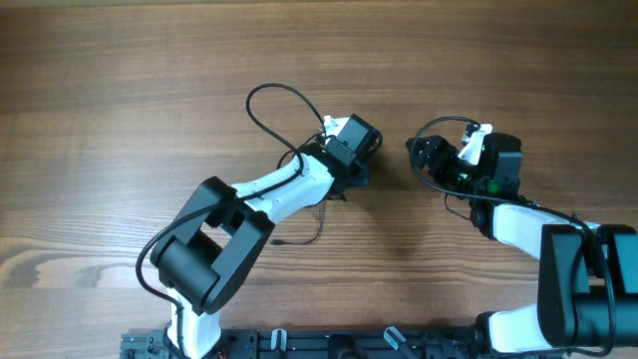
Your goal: Untangle cables
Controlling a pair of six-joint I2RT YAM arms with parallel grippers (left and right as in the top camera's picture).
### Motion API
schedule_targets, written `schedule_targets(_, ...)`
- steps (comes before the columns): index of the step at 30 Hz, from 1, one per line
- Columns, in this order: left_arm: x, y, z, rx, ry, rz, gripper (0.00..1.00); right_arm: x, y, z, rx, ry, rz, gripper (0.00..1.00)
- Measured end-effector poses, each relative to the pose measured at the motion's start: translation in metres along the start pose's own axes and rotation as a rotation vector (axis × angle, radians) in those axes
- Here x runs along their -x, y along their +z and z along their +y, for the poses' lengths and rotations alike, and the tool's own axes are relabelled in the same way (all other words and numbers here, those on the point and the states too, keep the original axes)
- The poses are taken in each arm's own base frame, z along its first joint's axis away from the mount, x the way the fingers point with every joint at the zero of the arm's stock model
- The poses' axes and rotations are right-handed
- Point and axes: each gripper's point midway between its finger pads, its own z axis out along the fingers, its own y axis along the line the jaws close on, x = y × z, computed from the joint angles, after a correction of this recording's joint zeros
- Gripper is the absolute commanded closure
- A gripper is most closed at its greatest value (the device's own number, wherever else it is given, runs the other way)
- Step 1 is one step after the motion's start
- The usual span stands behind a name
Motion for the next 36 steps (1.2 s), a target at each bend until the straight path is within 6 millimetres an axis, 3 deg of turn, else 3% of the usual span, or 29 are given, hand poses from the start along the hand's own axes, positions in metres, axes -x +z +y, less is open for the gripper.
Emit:
schedule_targets(4, 0.013, -0.02, -0.002, -0.08, 0.054, 0.016, 0.96, -0.003, -0.001, 0.024, 0.121, -0.098, 0.034, 0.28)
schedule_targets(7, 0.061, -0.073, -0.013, -0.281, 0.042, -0.048, 0.96, -0.003, -0.007, 0.052, 0.261, -0.187, 0.043, 0.31)
schedule_targets(9, 0.102, -0.128, -0.012, -0.466, 0.012, -0.118, 0.96, -0.001, -0.018, 0.084, 0.415, -0.292, 0.032, 0.32)
schedule_targets(11, 0.121, -0.16, 0.0, -0.599, -0.016, -0.131, 0.96, 0.002, -0.034, 0.115, 0.563, -0.41, 0.007, 0.32)
schedule_targets(13, 0.13, -0.178, 0.016, -0.718, -0.054, -0.105, 0.96, 0.002, -0.053, 0.143, 0.695, -0.504, -0.011, 0.34)
schedule_targets(16, 0.134, -0.197, 0.038, -0.888, -0.112, -0.041, 0.96, -0.003, -0.069, 0.163, 0.79, -0.547, -0.002, 0.41)
schedule_targets(18, 0.134, -0.215, 0.045, -0.996, -0.118, -0.015, 0.96, -0.012, -0.069, 0.171, 0.815, -0.529, 0.031, 0.47)
schedule_targets(21, 0.128, -0.238, 0.045, -1.137, -0.101, 0.033, 0.96, -0.034, -0.064, 0.184, 0.844, -0.508, 0.092, 0.54)
schedule_targets(24, 0.121, -0.251, 0.04, -1.216, -0.078, 0.068, 0.96, -0.058, -0.056, 0.203, 0.867, -0.494, 0.124, 0.67)
schedule_targets(26, 0.119, -0.256, 0.038, -1.244, -0.07, 0.081, 0.96, -0.071, -0.051, 0.214, 0.874, -0.482, 0.129, 0.82)
schedule_targets(28, 0.116, -0.262, 0.036, -1.281, -0.058, 0.098, 0.96, -0.079, -0.047, 0.225, 0.879, -0.474, 0.11, 0.84)
schedule_targets(36, 0.105, -0.269, 0.03, -1.33, -0.09, 0.181, 0.96, -0.08, -0.049, 0.252, 0.908, -0.49, -0.045, 0.85)
